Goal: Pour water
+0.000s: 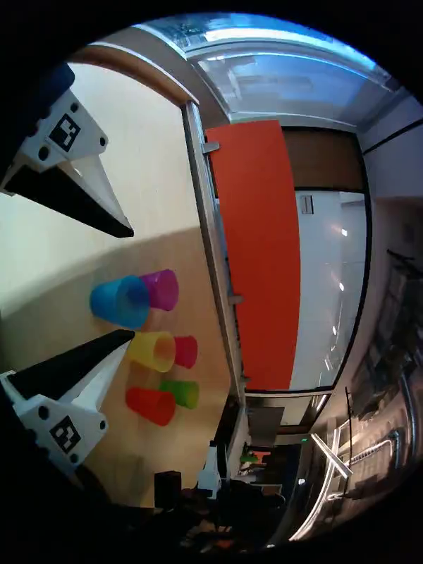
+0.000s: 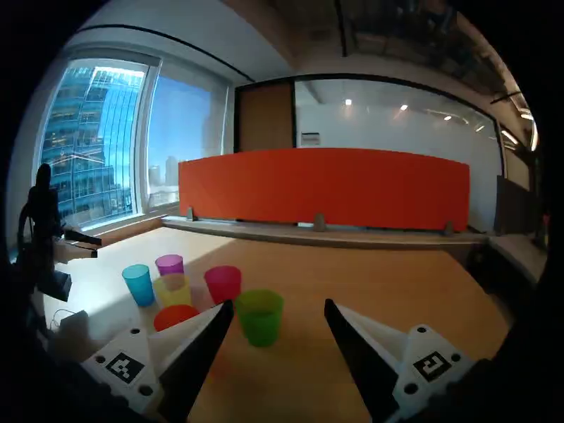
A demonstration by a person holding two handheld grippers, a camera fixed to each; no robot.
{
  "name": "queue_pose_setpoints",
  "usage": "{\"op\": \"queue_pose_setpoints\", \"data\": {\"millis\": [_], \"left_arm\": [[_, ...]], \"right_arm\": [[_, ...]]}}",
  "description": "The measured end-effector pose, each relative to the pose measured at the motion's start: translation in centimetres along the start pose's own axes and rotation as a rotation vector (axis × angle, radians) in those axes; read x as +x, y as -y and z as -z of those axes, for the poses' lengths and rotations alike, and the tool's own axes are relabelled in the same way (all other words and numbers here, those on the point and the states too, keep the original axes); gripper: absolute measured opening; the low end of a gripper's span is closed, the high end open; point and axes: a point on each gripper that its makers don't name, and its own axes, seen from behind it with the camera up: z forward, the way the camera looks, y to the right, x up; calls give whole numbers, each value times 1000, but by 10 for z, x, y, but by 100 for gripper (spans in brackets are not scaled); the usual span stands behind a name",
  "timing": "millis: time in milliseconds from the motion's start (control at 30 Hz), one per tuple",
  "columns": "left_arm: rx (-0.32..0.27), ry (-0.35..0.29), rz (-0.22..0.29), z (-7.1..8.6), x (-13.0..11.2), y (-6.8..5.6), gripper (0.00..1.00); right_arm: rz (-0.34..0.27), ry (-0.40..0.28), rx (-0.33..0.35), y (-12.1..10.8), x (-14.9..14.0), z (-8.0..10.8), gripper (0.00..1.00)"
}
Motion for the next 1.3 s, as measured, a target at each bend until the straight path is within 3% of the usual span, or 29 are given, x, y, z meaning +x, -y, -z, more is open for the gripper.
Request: {"op": "queue_pose_setpoints", "data": {"millis": [300,500,800,1067,1300], "left_arm": [[89,-95,5,18,16,11,97],[140,-130,18,27,18,16,97],[246,-201,31,47,26,35,96],[328,-240,23,60,32,47,97],[374,-264,33,61,37,52,97]], "right_arm": [[22,-84,-113,-14,12,17,100],[-1,-130,-148,-18,20,26,100],[-29,-216,-240,-41,35,43,100],[-28,-236,-267,-45,36,52,100],[-22,-231,-274,-42,39,50,100]]}}
